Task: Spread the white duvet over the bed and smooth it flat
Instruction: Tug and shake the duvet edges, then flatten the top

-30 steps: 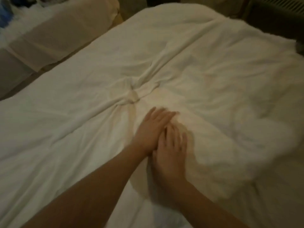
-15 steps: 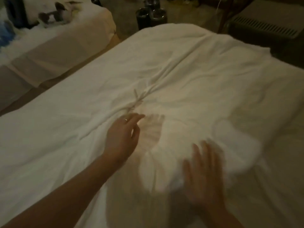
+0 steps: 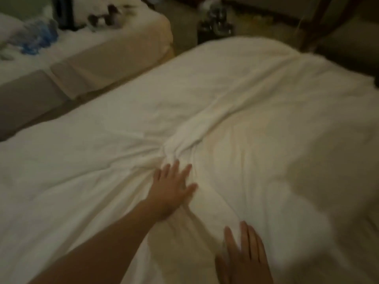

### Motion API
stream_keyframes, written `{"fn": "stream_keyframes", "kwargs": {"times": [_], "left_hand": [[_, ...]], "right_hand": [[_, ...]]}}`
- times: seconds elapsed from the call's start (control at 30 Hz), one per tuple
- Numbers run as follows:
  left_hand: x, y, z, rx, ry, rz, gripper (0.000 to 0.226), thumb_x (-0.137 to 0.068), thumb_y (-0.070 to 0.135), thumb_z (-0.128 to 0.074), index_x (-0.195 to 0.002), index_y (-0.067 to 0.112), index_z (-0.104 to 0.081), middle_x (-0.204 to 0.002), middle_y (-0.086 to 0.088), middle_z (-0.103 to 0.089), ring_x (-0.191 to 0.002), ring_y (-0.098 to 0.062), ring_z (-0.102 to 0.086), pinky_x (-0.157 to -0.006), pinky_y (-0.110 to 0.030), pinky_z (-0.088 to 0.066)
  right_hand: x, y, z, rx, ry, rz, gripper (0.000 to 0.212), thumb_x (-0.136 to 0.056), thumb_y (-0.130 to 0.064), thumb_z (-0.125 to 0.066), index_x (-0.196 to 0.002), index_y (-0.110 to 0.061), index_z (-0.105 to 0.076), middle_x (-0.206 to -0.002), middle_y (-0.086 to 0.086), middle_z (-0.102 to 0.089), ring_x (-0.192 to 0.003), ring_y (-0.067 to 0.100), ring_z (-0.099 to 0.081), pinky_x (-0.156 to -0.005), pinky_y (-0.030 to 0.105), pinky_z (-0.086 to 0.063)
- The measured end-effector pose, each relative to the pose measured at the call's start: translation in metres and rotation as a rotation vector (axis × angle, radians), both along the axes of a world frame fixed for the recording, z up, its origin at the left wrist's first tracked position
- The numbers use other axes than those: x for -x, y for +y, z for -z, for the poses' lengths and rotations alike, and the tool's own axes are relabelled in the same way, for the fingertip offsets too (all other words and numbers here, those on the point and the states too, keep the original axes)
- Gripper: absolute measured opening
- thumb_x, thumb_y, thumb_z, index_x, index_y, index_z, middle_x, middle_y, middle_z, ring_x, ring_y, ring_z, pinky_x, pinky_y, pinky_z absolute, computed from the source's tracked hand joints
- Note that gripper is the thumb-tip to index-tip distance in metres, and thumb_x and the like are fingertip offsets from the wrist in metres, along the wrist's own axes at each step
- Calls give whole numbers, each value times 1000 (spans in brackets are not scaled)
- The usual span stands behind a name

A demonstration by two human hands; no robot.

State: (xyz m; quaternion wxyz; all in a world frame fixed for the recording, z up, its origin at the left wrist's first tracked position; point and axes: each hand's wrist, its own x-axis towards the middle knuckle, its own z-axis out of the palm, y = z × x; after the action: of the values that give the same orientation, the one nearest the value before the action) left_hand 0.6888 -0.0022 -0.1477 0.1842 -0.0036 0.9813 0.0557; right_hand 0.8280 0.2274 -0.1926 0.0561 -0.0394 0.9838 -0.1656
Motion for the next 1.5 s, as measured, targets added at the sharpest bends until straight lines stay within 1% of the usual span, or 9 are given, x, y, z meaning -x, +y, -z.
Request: {"fn": "stream_keyframes", "kwargs": {"times": [0.17,0.33,0.5,0.73,0.83,1.07,1.2,1.37,1.5], "left_hand": [[-27,-27,-36,104,293,-47,65,-90,56,-22,-149,34,-36,-154,-3,-39,-142,-32,-33,-115,-49,-19],[-43,-64,43,194,220,-225,66,-95,68,-14,-152,44,7,-163,2,13,-148,-34,16,-114,-59,12],[-53,-86,35,42,106,-127,64,-97,65,-14,-152,42,11,-161,7,20,-148,-22,20,-117,-47,14],[-121,-147,-55,333,210,-117,68,-92,56,-14,-149,24,-33,-152,-8,-38,-142,-30,-27,-118,-45,-13],[-126,-147,-54,145,489,12,58,-95,49,-23,-144,27,-45,-144,-4,-49,-138,-30,-36,-117,-48,-18],[-162,-193,67,-131,157,-155,59,-99,62,-19,-152,47,3,-164,7,8,-149,-15,10,-120,-35,11],[-161,-207,-7,-702,-55,-338,51,-102,41,-43,-151,28,-34,-159,2,-26,-143,-11,-25,-114,-23,-21],[-226,-254,-63,5,498,-80,50,-95,43,-47,-144,35,-42,-152,0,-40,-144,-25,-25,-118,-51,-15],[-233,-303,-8,171,156,-222,67,-92,72,-17,-152,48,2,-164,-1,7,-149,-34,10,-114,-64,5]], "right_hand": [[51,-97,-60,76,189,-113,51,-90,-36,-34,-131,-14,-57,-137,25,-49,-121,41,-55,-105,53,-29],[60,-149,-7,4,77,-288,61,-92,-46,-29,-148,-24,-42,-154,17,-36,-143,36,-29,-117,53,-16],[8,-67,11,-66,32,-318,60,-96,-53,-34,-150,-27,-37,-159,16,-25,-146,34,-21,-121,45,-15],[-20,-71,-49,-80,93,-119,64,-96,-41,-25,-131,1,-58,-139,35,-45,-127,48,-43,-106,62,-33],[-33,-190,-81,64,170,-206,62,-95,-44,-30,-146,-11,-42,-149,25,-37,-140,41,-31,-117,53,-14],[-109,-160,20,-126,70,-396,59,-96,-53,-36,-151,-29,-35,-159,14,-25,-146,34,-23,-120,47,-17],[-148,-130,0,-162,8,-244,57,-98,-48,-31,-139,-16,-55,-148,21,-43,-131,40,-46,-110,51,-35],[-153,-258,-80,36,180,-194,55,-94,-41,-31,-134,-15,-58,-145,21,-45,-132,40,-42,-109,59,-29],[-156,-377,-66,65,12,-382,60,-96,-58,-16,-153,-40,-16,-163,6,-12,-149,33,-6,-119,56,-2]]}}
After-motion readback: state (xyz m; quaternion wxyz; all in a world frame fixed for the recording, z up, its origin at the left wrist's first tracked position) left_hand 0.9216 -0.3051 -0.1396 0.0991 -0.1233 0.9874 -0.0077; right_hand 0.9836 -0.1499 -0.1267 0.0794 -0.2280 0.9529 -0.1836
